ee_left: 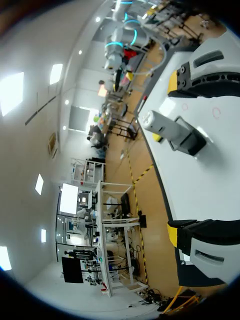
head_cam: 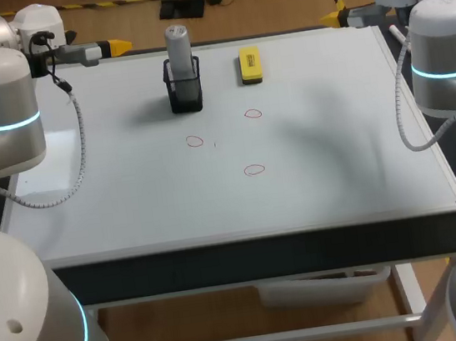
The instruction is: Pick up the inspection probe, press it on each red-marked spot on the whiteboard one by one, put down the probe, pick up the eraser, and wipe off all the red marks.
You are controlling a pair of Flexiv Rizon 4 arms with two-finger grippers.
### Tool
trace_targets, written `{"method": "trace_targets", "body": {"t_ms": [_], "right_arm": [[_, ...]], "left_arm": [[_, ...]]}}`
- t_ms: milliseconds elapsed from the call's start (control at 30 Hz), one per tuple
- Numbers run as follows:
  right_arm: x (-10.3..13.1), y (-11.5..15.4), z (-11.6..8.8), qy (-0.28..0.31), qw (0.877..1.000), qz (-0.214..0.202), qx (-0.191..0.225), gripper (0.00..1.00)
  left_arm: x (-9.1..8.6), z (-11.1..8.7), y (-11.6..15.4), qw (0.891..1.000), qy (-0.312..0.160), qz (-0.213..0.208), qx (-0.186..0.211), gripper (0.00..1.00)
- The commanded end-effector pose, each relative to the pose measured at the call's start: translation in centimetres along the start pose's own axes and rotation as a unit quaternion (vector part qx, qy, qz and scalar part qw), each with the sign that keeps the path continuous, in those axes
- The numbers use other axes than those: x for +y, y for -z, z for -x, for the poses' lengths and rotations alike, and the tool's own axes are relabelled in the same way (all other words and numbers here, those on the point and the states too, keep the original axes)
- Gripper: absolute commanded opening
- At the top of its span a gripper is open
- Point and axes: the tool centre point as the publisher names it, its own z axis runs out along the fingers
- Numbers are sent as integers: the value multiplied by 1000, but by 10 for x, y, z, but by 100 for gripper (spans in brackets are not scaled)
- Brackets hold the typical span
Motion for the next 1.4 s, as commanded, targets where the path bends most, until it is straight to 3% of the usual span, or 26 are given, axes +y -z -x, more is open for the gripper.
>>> {"method": "trace_targets", "body": {"t_ms": [33, 667, 1067, 1400], "right_arm": [[0, 0, 0, 0, 1000, -1, 0, 100], [0, 0, 0, 0, 1000, -1, 0, 100], [0, 0, 0, 0, 1000, -1, 0, 100], [0, 0, 0, 0, 1000, -1, 0, 100]], "left_arm": [[1, 0, 0, 1000, 0, -2, 0, 100], [1, 0, 0, 1000, 0, -2, 0, 100], [6, -8, -7, 991, -56, -16, 119, 100], [10, -19, -15, 966, -89, -20, 243, 100]]}}
